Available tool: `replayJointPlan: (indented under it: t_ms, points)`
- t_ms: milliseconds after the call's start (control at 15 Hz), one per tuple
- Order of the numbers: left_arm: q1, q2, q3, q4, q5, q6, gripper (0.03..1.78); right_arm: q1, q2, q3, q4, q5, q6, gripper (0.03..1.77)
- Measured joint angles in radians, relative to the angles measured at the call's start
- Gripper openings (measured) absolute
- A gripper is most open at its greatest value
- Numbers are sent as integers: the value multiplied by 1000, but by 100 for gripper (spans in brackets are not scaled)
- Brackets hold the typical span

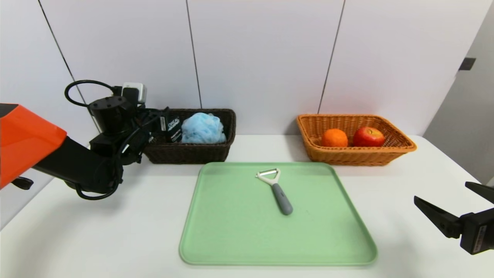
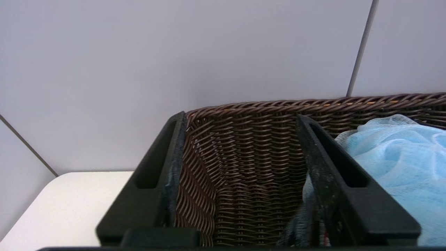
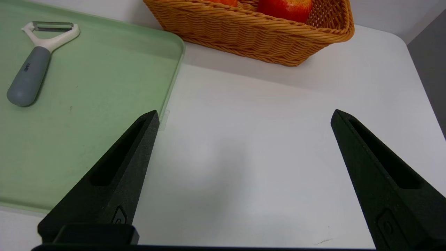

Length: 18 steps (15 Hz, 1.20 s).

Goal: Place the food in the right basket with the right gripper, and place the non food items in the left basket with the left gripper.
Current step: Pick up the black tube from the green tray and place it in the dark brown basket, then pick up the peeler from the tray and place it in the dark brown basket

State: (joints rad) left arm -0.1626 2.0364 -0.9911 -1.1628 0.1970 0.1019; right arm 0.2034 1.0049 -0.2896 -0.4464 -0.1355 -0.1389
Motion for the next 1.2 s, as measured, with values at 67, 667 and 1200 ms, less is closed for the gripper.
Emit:
replayJointPlan:
  t_ms: [67,667,1200]
  points:
    - [0,-7,-1,4,-2,0,121,0,0,0,0,0,0,170]
    - [-111,-371,-57,415,-9,-10,155,0,-7,1,5,0,-1,170]
    - [-477,-626,1,949,28,-115,165,-1,-14,11,-1,-1,1,170]
